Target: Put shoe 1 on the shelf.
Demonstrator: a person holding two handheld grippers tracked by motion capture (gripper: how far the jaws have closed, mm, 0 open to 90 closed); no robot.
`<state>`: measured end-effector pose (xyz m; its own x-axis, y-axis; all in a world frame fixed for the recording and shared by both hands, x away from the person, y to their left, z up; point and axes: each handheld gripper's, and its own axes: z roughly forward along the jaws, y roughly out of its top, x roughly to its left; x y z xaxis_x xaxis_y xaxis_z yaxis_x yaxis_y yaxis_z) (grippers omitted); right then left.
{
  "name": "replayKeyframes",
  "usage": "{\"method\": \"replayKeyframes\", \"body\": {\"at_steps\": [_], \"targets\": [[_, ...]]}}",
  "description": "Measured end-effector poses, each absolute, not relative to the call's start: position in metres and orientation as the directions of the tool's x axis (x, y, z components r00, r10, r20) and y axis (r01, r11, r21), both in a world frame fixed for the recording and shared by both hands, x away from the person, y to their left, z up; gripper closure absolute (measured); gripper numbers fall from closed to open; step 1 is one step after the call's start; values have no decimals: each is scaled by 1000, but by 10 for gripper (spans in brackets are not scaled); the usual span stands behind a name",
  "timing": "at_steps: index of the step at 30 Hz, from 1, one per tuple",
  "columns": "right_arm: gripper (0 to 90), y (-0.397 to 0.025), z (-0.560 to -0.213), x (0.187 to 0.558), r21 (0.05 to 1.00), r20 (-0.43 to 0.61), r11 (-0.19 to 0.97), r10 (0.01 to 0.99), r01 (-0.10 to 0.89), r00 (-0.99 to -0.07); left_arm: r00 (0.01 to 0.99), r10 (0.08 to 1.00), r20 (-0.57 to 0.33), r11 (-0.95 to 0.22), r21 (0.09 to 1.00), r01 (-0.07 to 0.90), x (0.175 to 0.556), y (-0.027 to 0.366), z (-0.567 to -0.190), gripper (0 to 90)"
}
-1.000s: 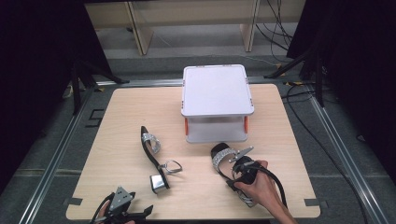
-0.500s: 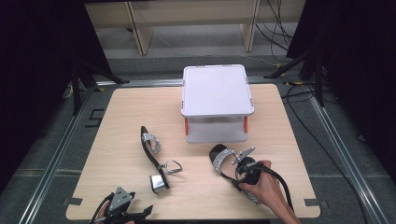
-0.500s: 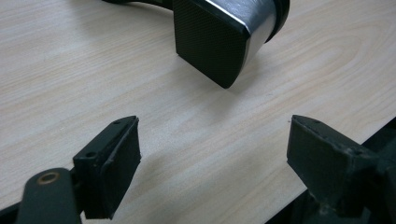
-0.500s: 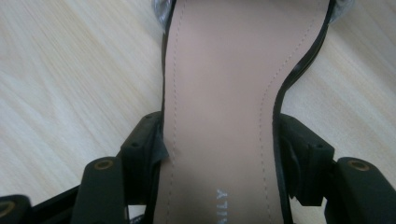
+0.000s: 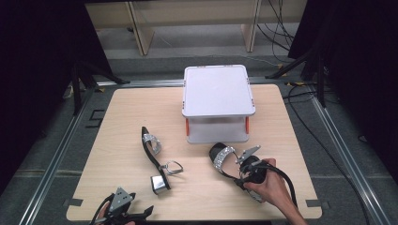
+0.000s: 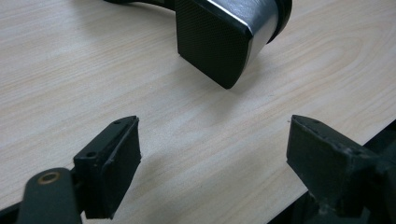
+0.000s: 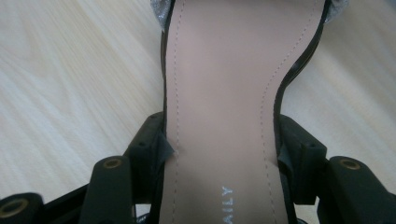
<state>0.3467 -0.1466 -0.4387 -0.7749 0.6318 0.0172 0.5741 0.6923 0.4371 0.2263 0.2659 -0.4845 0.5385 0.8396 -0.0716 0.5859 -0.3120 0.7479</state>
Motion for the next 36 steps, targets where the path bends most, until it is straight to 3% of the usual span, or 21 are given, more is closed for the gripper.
{"method": "replayKeyframes", "body": {"at_steps": [12,13,22,26,29,30,36], "targets": [[430,-109,-402,344,487,83,716,532,500,-843,524,847,-88,-292,746,599,226,266,-485,173],[430,-105,-398,346,499,81,723,511,478,-856,539,840,-60,-325,740,589,227,267,-485,173],[430,-55,-335,365,567,83,727,417,387,-905,537,840,-80,-311,740,596,226,268,-484,175],[430,-44,-317,378,584,92,707,430,399,-898,553,832,-53,-335,746,575,228,270,-484,176],[430,-35,-299,396,599,60,704,434,380,-899,523,847,-98,-284,748,600,225,266,-485,176],[430,-32,-292,404,604,62,694,449,392,-891,548,834,-66,-322,749,579,227,268,-485,175],[430,-22,-266,448,591,67,643,563,487,-824,548,834,-74,-316,749,582,226,268,-485,176]]}}
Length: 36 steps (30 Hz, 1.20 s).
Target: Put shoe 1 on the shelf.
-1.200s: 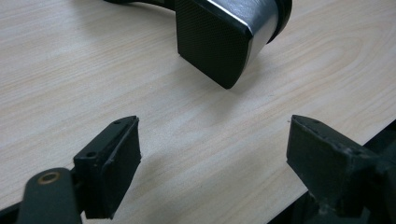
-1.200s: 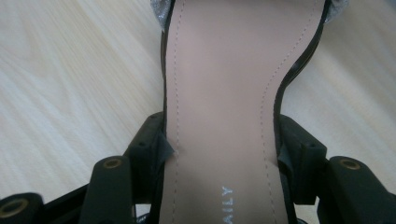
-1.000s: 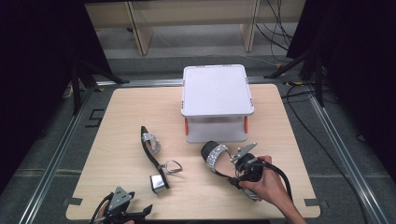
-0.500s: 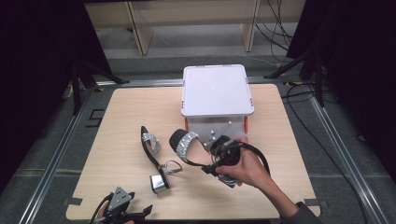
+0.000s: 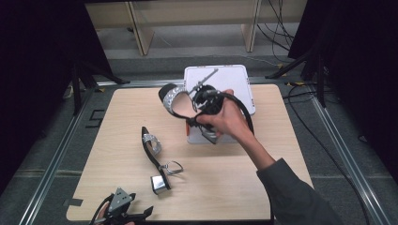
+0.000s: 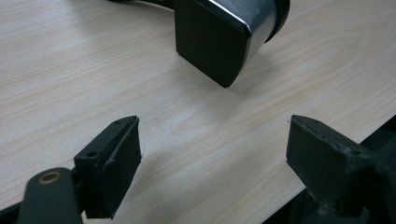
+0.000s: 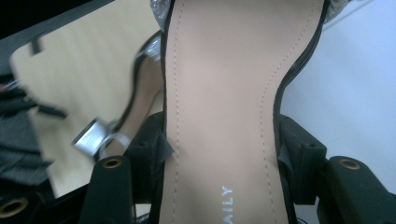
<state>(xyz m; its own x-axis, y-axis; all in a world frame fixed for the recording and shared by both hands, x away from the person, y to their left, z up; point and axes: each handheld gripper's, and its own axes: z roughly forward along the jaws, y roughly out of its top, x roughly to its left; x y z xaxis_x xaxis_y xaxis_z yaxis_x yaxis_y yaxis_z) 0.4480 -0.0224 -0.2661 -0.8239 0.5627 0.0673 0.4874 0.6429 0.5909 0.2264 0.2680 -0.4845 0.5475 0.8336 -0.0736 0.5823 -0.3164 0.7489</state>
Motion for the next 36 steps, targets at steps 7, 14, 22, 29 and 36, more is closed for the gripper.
{"method": "replayKeyframes", "body": {"at_steps": [7,14,22,29,36], "targets": [[430,-20,-255,503,560,86,563,690,608,-718,551,831,-76,-314,754,577,227,269,-484,176],[430,-21,-264,545,506,100,463,807,728,-583,545,834,-87,-304,752,585,225,268,-485,176],[429,-24,-279,574,451,130,334,893,828,-431,542,834,-102,-288,758,585,223,268,-484,176],[428,-27,-285,586,428,119,255,935,867,-334,539,836,-105,-283,757,588,223,267,-484,176],[391,-26,-289,587,452,166,201,938,869,-304,562,824,-70,-323,757,569,224,268,-484,176]]}}
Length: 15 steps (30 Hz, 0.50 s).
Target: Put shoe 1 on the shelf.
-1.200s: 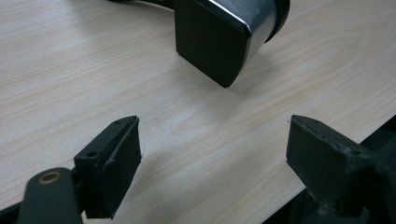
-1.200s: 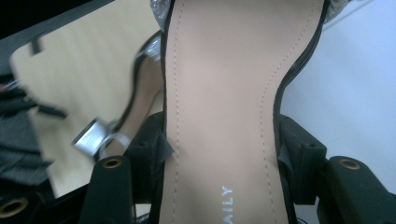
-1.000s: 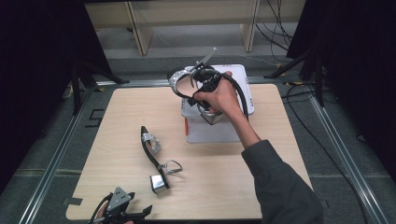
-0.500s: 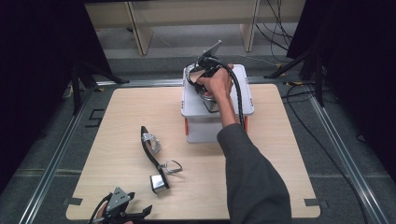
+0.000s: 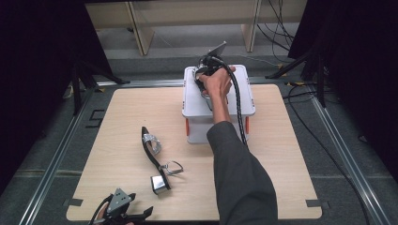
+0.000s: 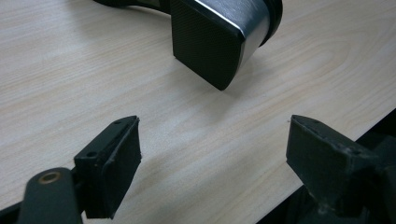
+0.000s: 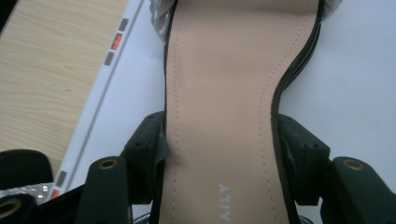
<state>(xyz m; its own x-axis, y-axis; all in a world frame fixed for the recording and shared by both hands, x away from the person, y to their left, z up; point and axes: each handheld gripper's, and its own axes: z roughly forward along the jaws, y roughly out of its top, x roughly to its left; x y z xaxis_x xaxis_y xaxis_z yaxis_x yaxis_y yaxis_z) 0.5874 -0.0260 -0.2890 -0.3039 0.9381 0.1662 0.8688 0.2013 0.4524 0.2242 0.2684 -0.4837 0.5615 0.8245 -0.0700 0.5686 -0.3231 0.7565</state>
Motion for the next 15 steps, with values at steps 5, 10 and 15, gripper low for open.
{"method": "replayKeyframes", "body": {"at_steps": [5,10,15], "targets": [[329,-26,-271,580,551,232,123,927,825,-294,549,830,-96,-295,761,579,222,265,-484,175],[299,-32,-258,574,565,249,135,913,814,-324,553,829,-79,-313,755,576,223,268,-484,176],[316,-38,-237,565,642,242,193,867,742,-436,537,838,-100,-286,757,587,223,267,-484,176]]}}
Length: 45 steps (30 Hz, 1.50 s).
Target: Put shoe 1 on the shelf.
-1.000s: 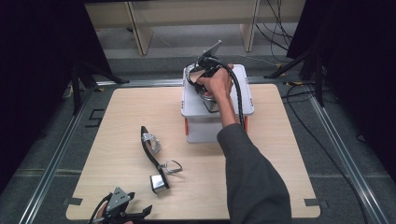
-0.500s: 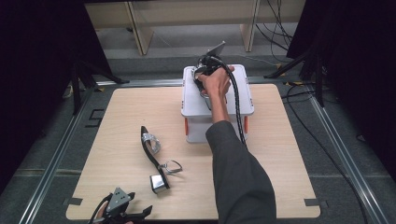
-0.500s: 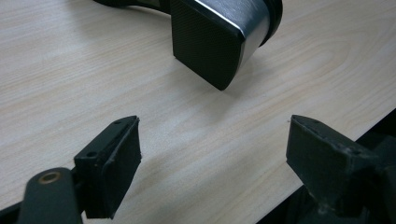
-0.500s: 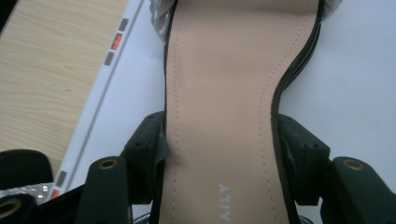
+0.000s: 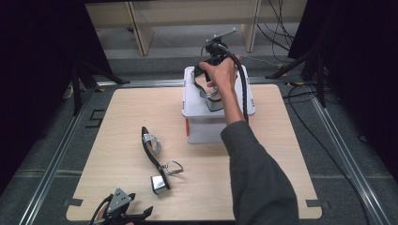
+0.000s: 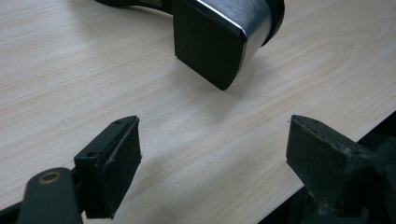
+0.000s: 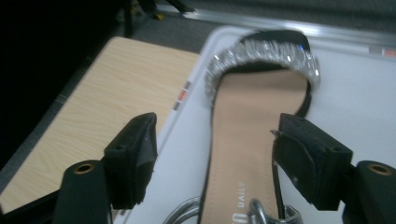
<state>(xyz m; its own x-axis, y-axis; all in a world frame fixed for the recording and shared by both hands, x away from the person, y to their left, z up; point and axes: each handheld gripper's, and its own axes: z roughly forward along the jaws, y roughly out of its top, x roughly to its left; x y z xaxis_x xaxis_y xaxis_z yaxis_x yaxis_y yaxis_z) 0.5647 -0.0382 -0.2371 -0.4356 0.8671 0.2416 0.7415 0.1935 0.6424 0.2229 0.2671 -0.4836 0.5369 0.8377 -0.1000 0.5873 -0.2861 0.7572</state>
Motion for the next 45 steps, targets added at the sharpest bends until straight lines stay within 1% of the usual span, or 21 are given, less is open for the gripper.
{"method": "replayKeyframes", "body": {"at_steps": [3,5,6,8,9,10,11,12,13,15,18,23,26,27,31,34,38,40,41,42,45], "targets": [[319,-43,-227,551,663,256,237,820,710,-512,535,839,-98,-286,756,588,223,267,-483,176],[325,-47,-221,540,687,263,246,793,684,-549,545,836,-69,-315,753,578,225,269,-484,176],[326,-49,-217,530,681,253,268,787,681,-562,532,841,-98,-282,759,587,223,267,-485,176],[327,-54,-214,517,690,250,296,760,661,-600,528,843,-99,-280,759,588,223,267,-485,176],[326,-55,-212,509,691,257,302,747,657,-613,536,841,-77,-303,754,583,224,269,-484,176],[326,-58,-212,502,692,252,320,733,647,-632,525,846,-95,-283,754,592,224,268,-484,176],[326,-59,-212,495,702,249,332,714,630,-654,527,845,-96,-284,753,593,224,267,-485,176],[326,-62,-213,490,733,213,362,682,576,-700,528,844,-97,-284,753,594,223,267,-484,176],[326,-63,-214,482,725,220,366,680,583,-700,541,839,-67,-315,750,581,225,269,-484,176],[326,-67,-217,469,737,194,400,647,545,-738,522,847,-100,-277,755,595,224,267,-485,176],[332,-70,-226,449,742,200,424,601,520,-774,524,846,-99,-280,754,594,223,267,-484,176],[343,-77,-253,420,757,189,463,521,462,-832,521,848,-98,-278,755,594,224,268,-485,176],[351,-78,-275,402,757,213,472,476,452,-854,523,847,-98,-275,761,588,224,268,-485,176],[350,-79,-283,397,760,202,483,460,434,-865,521,848,-95,-279,756,592,224,268,-485,176],[358,-77,-318,379,733,230,507,442,453,-867,519,849,-94,-278,756,593,224,268,-484,176],[376,-76,-345,375,735,224,518,423,437,-878,517,851,-97,-273,759,591,224,268,-485,176],[402,-73,-380,375,723,257,515,419,461,-871,514,853,-95,-269,764,586,224,268,-484,176],[403,-70,-394,376,695,267,539,420,475,-867,536,841,-69,-299,766,568,226,270,-483,176],[403,-68,-400,376,688,272,542,423,482,-864,521,849,-85,-279,766,580,224,269,-483,176],[404,-66,-405,376,691,269,539,426,481,-864,530,845,-74,-291,768,571,225,270,-483,176],[404,-56,-419,375,681,238,577,407,451,-882,519,850,-91,-267,775,573,225,269,-483,176]]}}
